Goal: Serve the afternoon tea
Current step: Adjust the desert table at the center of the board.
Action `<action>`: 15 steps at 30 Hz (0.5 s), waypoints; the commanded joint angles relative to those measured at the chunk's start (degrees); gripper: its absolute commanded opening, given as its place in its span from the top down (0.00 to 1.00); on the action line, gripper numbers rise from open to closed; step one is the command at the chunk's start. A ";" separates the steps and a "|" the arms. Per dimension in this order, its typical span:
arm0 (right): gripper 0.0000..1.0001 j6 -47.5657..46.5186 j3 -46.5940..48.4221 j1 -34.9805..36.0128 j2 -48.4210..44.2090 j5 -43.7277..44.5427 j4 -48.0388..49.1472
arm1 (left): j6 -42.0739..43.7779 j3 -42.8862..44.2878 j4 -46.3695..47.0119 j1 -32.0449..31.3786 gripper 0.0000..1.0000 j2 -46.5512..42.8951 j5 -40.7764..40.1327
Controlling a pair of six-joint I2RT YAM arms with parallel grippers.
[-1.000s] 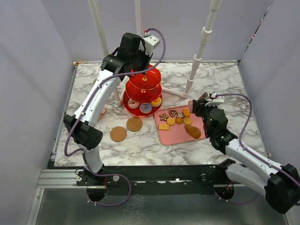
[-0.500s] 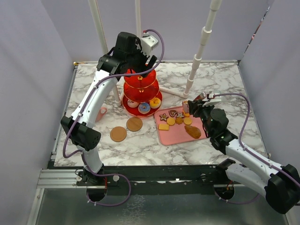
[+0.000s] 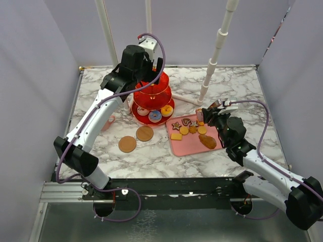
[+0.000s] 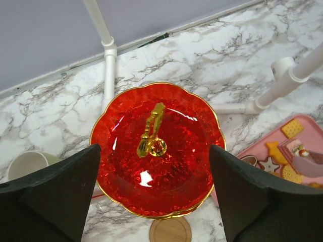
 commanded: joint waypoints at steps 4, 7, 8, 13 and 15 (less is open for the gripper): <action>0.73 0.09 0.63 -0.22 -0.98 -0.23 2.22 | -9.34 -2.45 3.23 -1.18 0.19 -1.25 -11.10; 0.73 0.18 0.37 -0.25 -1.00 -0.12 2.30 | -10.96 -1.88 2.36 -1.18 0.23 -0.23 -11.96; 0.73 0.20 0.34 -0.25 -1.02 -0.12 2.30 | -11.66 -1.45 1.89 -1.18 0.26 0.19 -12.26; 0.73 0.28 0.04 -0.24 -1.26 0.05 2.53 | -12.48 -0.52 1.21 -1.18 0.33 2.34 -10.69; 0.73 0.29 -0.09 -0.24 -1.37 0.14 2.53 | -11.34 0.15 1.21 -1.18 0.34 3.33 -9.52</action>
